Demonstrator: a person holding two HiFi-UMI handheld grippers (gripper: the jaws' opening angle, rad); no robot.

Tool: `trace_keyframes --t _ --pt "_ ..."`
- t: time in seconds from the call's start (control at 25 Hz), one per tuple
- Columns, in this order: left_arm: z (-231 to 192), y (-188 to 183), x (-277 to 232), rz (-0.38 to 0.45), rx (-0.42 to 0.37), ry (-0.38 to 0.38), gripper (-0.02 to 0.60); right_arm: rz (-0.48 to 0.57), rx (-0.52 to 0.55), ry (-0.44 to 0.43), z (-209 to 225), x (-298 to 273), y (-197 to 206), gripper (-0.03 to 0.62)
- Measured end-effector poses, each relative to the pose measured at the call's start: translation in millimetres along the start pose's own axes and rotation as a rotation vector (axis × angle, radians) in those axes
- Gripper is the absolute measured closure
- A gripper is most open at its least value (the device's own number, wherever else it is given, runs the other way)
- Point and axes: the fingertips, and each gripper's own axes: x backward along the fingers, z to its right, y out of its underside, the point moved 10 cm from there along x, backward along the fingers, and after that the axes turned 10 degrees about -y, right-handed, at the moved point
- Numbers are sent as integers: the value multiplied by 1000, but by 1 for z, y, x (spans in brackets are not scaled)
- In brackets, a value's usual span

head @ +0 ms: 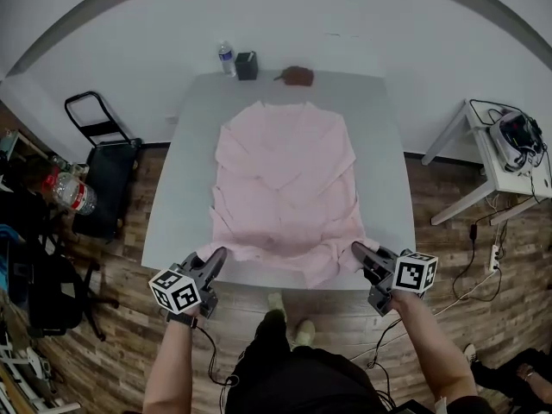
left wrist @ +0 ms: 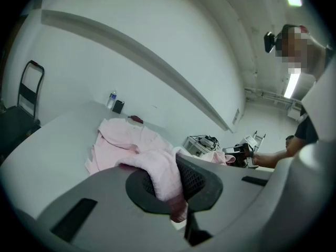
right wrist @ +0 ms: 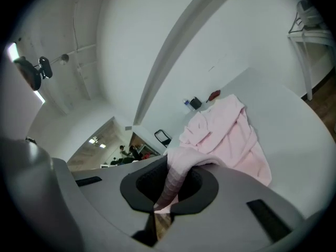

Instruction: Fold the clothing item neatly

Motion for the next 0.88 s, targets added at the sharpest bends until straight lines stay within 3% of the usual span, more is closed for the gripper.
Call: trace_keyframes --t 0.24,0.44,0.68,0.88 --pt "-44 -41 -63 7 24 -5 574 43 33 70 35 -49 -65 571" --pt "-87 -72 -131 -34 84 3 574 58 30 159 76 -90 -106 569" --pt "-119 -81 -203 -122 97 5 574 16 5 243 132 -124 -126 571" --pt "-144 -79 -244 -164 135 -43 574 -6 -17 240 177 -153 -143 569"
